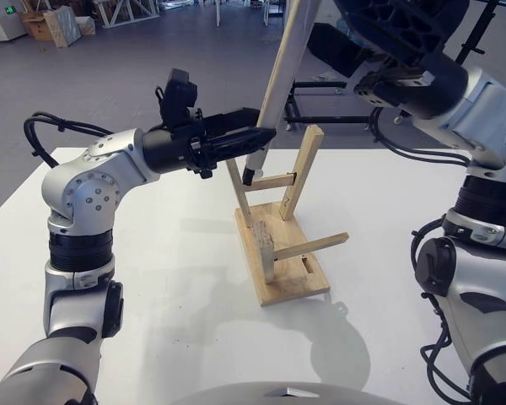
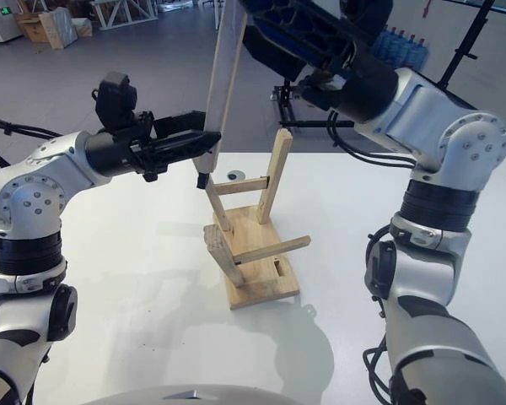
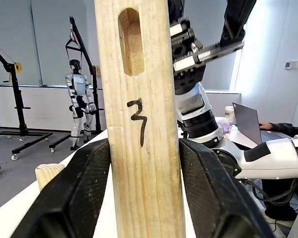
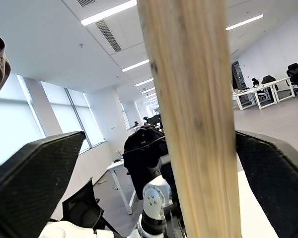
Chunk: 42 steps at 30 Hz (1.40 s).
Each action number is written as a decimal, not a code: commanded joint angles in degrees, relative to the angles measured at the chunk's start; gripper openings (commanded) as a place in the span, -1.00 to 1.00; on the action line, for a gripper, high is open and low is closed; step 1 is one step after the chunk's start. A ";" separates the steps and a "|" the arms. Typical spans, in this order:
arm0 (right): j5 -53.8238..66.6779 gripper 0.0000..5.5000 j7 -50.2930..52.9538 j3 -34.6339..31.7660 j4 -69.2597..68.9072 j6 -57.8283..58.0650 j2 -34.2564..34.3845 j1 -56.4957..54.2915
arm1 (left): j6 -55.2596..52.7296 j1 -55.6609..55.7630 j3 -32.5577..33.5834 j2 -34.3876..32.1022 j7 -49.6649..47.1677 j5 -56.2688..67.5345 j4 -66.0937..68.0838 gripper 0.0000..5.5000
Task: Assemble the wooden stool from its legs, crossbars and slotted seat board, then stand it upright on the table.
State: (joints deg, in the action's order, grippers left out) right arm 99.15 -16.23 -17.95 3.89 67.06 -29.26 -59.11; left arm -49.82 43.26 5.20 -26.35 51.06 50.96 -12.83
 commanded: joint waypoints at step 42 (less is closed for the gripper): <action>0.28 -0.12 4.81 3.61 -4.82 -5.97 1.50 5.08 | 0.94 -0.14 -2.28 -0.81 -0.55 0.93 -2.45 -0.23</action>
State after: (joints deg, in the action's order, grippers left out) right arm 99.63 -11.68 -14.34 -0.44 61.08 -27.19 -54.77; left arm -49.62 42.68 3.10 -26.40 50.18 52.41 -15.26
